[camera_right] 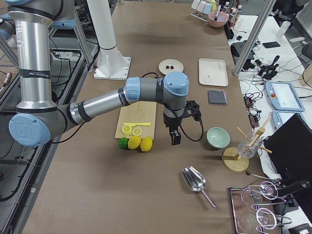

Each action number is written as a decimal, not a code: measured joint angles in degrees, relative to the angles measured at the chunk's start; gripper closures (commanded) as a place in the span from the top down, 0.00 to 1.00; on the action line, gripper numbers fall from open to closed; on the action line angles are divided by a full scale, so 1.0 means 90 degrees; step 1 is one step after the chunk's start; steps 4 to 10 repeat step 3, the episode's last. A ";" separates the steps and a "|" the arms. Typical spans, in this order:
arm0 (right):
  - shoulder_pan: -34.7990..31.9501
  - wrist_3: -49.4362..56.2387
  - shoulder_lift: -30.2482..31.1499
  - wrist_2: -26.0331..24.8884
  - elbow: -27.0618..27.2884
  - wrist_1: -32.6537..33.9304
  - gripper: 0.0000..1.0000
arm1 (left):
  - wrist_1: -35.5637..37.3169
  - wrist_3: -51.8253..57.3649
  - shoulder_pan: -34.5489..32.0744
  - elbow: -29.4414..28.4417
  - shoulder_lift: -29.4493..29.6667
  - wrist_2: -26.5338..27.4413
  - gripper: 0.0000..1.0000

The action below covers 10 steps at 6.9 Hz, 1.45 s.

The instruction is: Place red cherry on plate

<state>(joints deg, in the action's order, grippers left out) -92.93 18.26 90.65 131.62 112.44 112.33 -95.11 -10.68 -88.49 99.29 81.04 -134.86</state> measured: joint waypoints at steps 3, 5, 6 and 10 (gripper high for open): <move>-0.0515 -0.0134 0.0053 -0.0065 0.0191 -0.0003 1.00 | -0.0054 0.1041 -0.0205 -0.0316 0.0239 0.0011 0.98; -0.0515 -0.0134 0.0053 -0.0065 0.0191 -0.0003 1.00 | -0.0054 0.1041 -0.0205 -0.0316 0.0239 0.0011 0.98; -0.0515 -0.0134 0.0053 -0.0065 0.0191 -0.0003 1.00 | -0.0054 0.1041 -0.0205 -0.0316 0.0239 0.0011 0.98; -0.0515 -0.0134 0.0053 -0.0065 0.0191 -0.0003 1.00 | -0.0054 0.1041 -0.0205 -0.0316 0.0239 0.0011 0.98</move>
